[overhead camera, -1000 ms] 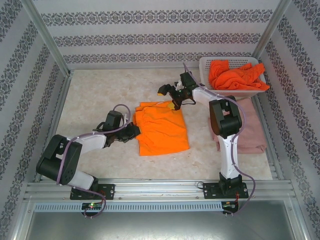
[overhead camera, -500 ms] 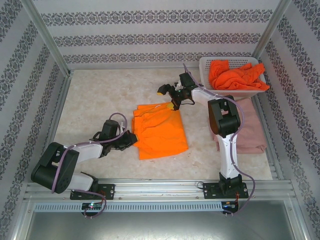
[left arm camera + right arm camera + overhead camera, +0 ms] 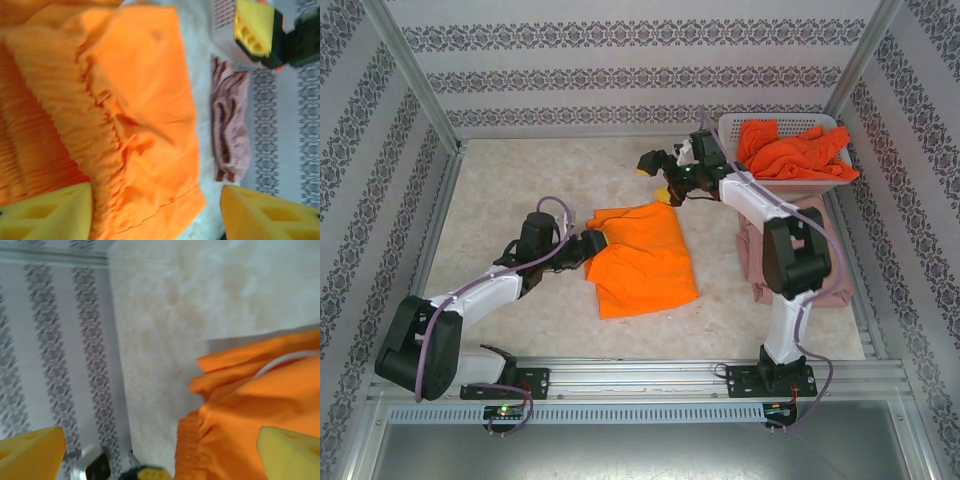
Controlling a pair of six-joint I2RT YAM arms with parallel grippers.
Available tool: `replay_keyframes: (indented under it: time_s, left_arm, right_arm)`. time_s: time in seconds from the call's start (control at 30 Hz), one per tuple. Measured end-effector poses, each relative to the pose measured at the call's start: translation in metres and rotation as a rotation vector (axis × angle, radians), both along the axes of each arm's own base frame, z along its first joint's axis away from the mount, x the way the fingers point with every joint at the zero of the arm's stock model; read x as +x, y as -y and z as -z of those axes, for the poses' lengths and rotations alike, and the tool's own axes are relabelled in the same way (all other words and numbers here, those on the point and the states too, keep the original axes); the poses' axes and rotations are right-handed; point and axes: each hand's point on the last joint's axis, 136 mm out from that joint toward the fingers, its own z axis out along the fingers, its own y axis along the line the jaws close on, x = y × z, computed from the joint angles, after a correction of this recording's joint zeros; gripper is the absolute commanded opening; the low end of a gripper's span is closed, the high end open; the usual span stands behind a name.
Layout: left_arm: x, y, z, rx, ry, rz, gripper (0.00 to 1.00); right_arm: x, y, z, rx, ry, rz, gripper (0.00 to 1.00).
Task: Fold and stack the shorts
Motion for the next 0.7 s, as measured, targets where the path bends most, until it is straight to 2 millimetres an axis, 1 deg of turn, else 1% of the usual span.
replay_keyframes:
  time_s: [0.03,0.1,0.17,0.23,0.37,0.43,0.5,0.57,0.7]
  left_arm:
    - [0.004,0.002,-0.008,-0.009,0.016,0.003,0.71]
    - [0.01,0.006,-0.019,-0.024,0.034,0.012,0.73]
    - [0.018,0.009,-0.027,-0.034,0.044,0.02,0.73]
    - [0.025,0.012,-0.032,-0.04,0.049,0.025,0.76]
    - [0.029,0.012,-0.035,-0.039,0.053,0.021,0.82]
    - [0.031,0.013,-0.031,-0.039,0.044,0.02,0.83]
    - [0.036,0.015,-0.022,-0.037,0.023,0.021,0.83]
    - [0.042,0.017,-0.009,-0.035,0.005,0.02,0.83]
    - [0.049,0.018,0.032,-0.005,-0.069,0.011,0.83]
  right_arm:
    - [-0.011,0.0,-0.011,0.009,0.025,-0.011,0.98]
    - [-0.033,-0.001,-0.022,0.017,0.047,-0.032,0.98]
    - [-0.053,-0.001,-0.016,0.012,0.035,-0.049,0.98]
    - [-0.073,-0.001,0.004,-0.005,-0.009,-0.065,0.98]
    - [-0.109,0.004,0.059,-0.054,-0.145,-0.082,0.98]
    - [-0.127,0.011,0.082,-0.077,-0.211,-0.078,0.98]
    - [-0.14,0.018,0.095,-0.089,-0.253,-0.068,0.98]
    - [-0.152,0.023,0.101,-0.093,-0.272,-0.061,0.98]
    - [-0.164,0.028,0.104,-0.089,-0.274,-0.054,0.98]
